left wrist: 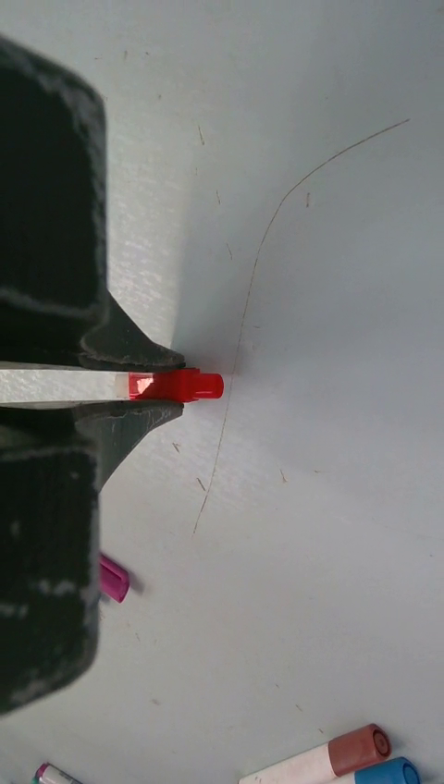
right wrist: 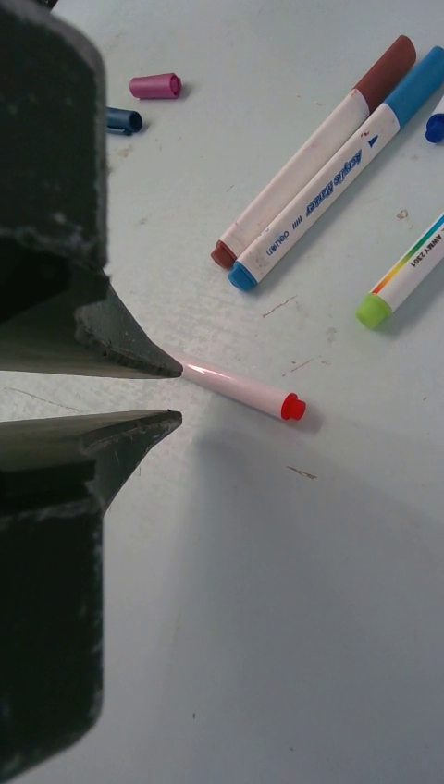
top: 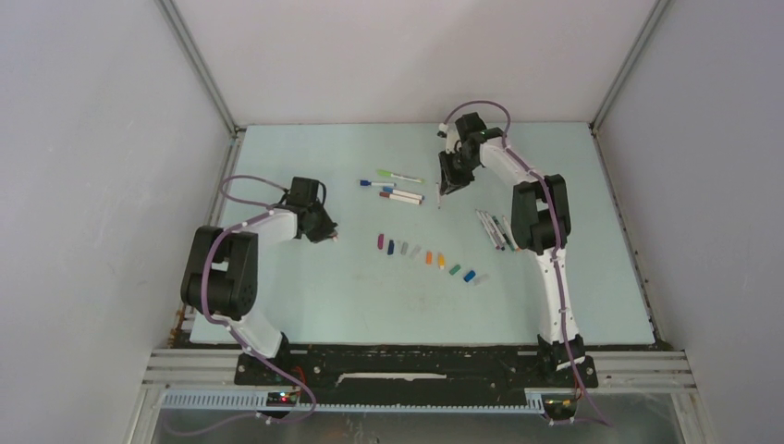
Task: Open the pen caps
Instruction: Place the pen at the center of the board, then pick up the pen from the center of the board.
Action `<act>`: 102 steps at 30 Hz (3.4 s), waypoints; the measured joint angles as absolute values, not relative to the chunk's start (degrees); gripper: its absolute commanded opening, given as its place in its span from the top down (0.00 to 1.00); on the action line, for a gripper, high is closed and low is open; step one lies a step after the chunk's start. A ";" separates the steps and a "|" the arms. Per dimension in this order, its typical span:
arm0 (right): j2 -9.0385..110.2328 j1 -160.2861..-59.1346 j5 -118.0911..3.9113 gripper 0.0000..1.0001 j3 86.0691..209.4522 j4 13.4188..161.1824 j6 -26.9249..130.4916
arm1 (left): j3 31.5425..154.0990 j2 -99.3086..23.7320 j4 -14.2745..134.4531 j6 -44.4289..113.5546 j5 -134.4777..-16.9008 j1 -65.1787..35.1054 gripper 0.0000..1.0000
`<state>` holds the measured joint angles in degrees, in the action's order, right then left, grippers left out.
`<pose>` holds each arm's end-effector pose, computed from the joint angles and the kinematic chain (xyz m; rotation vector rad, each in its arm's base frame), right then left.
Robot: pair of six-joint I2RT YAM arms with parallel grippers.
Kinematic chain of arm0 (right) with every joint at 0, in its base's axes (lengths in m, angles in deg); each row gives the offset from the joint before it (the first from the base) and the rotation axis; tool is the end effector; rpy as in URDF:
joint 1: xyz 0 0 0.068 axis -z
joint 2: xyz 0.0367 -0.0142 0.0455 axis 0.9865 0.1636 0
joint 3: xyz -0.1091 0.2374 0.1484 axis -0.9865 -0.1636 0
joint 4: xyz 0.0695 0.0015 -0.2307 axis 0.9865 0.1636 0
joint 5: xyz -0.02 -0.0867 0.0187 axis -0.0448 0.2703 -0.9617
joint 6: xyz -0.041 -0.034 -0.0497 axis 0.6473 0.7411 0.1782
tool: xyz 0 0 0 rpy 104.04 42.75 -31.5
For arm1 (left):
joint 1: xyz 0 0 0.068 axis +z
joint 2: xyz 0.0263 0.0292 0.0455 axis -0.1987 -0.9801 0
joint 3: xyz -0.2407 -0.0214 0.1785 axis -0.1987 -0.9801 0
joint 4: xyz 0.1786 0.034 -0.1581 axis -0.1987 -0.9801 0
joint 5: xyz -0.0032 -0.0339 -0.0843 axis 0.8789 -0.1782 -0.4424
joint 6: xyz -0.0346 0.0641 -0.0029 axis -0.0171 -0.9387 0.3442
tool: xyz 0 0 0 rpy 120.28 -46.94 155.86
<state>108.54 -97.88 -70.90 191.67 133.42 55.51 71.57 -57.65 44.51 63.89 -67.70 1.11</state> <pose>0.4935 0.1769 0.1683 -0.4468 2.7013 0.6121 0.3146 -0.0577 0.1778 -0.6880 2.5256 -0.3322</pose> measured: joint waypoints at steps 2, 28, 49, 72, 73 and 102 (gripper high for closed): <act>108.58 -97.93 -70.60 0.77 191.67 133.47 55.53 | 71.57 -57.65 44.51 63.89 -67.70 1.16 0.85; 103.66 -104.66 -80.93 0.57 195.74 137.16 71.18 | 70.45 -45.69 43.51 62.75 -67.70 1.92 0.35; 113.28 -108.48 -72.34 0.76 205.25 137.42 74.70 | 53.99 -15.92 44.38 61.51 -70.67 2.03 0.31; 116.23 -109.40 -71.03 0.75 205.81 137.62 74.78 | 53.84 -16.40 43.92 61.48 -71.33 2.03 0.31; 116.30 -109.40 -71.03 0.75 205.81 137.62 74.80 | 53.84 -16.40 43.92 61.48 -71.33 2.03 0.31; 111.14 -115.57 -61.31 0.74 195.67 136.51 86.59 | 51.26 -13.21 43.64 61.51 -72.99 2.25 0.31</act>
